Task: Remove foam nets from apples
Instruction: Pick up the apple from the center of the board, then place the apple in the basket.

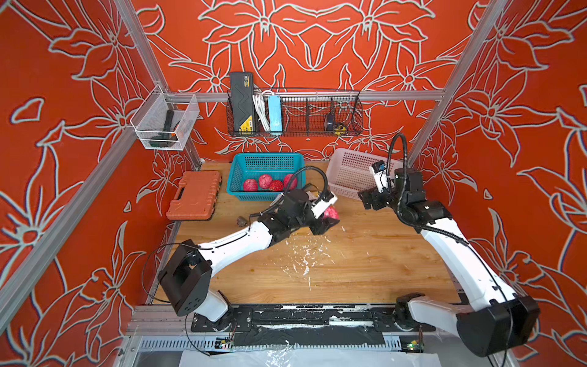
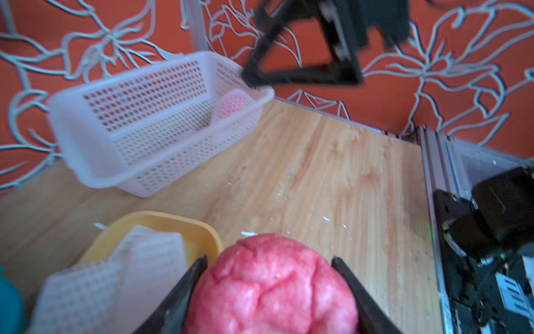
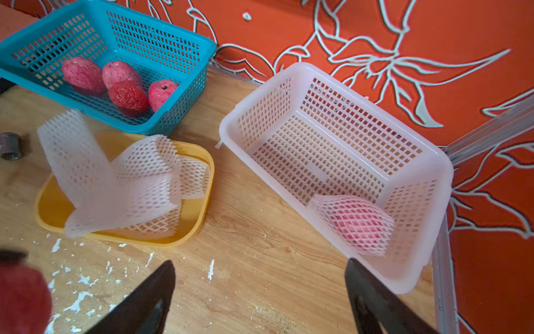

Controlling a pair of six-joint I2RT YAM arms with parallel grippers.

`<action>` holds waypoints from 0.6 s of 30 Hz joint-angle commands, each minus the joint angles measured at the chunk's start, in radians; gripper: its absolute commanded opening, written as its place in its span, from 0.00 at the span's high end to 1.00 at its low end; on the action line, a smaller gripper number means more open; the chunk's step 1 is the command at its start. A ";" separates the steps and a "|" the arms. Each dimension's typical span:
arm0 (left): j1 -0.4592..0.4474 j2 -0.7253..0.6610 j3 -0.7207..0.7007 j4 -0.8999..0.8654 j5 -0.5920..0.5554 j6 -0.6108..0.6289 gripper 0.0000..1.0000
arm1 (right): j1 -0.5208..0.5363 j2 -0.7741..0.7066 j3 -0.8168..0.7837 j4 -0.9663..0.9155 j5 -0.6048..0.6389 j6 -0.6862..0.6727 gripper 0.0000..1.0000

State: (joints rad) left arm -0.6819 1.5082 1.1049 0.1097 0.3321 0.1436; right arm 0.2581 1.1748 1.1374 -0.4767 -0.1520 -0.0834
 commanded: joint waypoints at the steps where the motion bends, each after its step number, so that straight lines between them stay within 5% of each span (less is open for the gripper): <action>1: 0.146 0.035 0.111 -0.090 -0.067 -0.030 0.54 | -0.002 -0.019 -0.037 -0.018 -0.079 0.021 0.12; 12: 0.453 0.448 0.544 -0.224 -0.160 0.004 0.54 | 0.006 0.103 0.046 -0.008 -0.098 -0.077 0.12; 18: 0.535 0.488 0.486 -0.199 -0.196 0.019 0.53 | 0.006 0.231 0.109 0.014 -0.120 -0.075 0.12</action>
State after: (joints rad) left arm -0.1734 2.0098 1.5967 -0.0830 0.1577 0.1482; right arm 0.2604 1.3731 1.2098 -0.4759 -0.2459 -0.1444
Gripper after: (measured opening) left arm 0.599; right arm 0.886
